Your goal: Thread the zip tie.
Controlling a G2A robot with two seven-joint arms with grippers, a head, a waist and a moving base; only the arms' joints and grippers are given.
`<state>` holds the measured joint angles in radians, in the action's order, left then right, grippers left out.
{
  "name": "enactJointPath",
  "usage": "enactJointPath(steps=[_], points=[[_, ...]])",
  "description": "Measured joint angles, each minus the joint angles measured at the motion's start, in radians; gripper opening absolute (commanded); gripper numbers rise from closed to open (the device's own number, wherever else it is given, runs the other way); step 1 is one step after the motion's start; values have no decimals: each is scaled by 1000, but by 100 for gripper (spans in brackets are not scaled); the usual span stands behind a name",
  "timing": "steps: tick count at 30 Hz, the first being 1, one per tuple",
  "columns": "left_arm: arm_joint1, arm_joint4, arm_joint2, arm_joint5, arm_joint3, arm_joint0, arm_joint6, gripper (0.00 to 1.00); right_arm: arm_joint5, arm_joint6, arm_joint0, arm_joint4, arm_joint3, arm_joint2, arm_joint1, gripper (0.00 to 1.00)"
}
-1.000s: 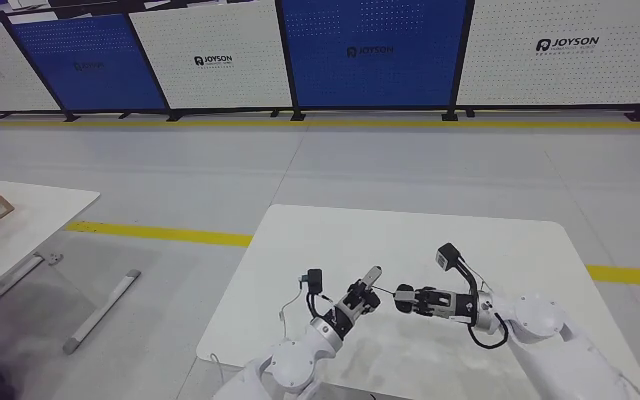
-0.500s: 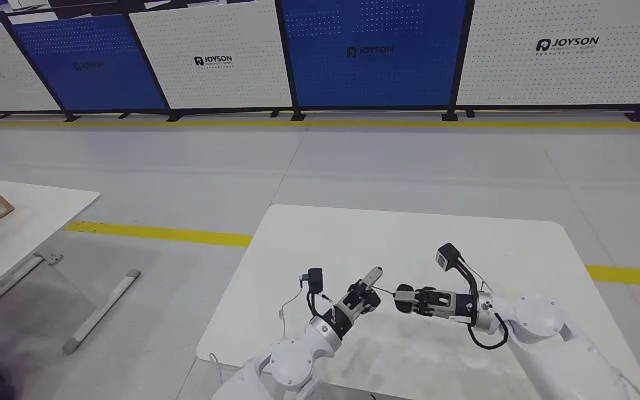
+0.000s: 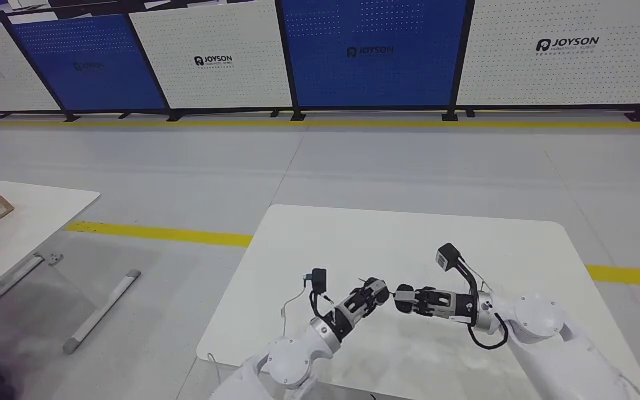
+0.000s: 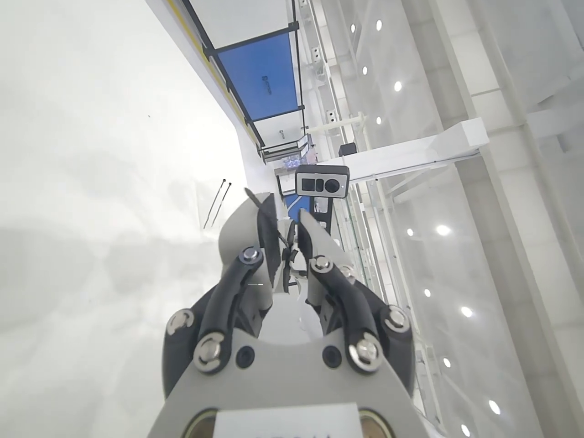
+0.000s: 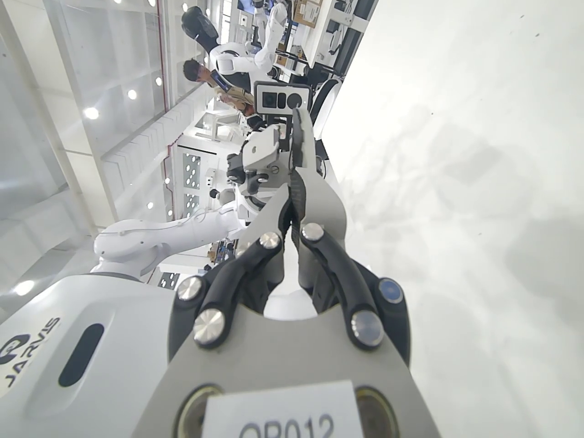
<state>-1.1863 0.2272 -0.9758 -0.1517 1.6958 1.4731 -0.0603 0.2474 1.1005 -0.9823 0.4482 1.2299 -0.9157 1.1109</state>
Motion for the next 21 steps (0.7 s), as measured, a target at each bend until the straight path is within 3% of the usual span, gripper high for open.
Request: enactJointPath(steps=[7,8,9,15,21], points=[[0,-37,2,-13,0,7,-16,0,0,0,0,0,0,0,0,0],[0,-40,2,-13,0,8,-16,3,0,0,0,0,0,0,0,0],[0,-44,2,-12,0,7,-16,15,0,0,0,0,0,0,0,0],[0,-48,-8,-13,5,13,-17,23,0,0,0,0,0,0,0,0],[-1,-45,-17,-18,7,18,-18,8,0,0,0,0,0,0,0,0]])
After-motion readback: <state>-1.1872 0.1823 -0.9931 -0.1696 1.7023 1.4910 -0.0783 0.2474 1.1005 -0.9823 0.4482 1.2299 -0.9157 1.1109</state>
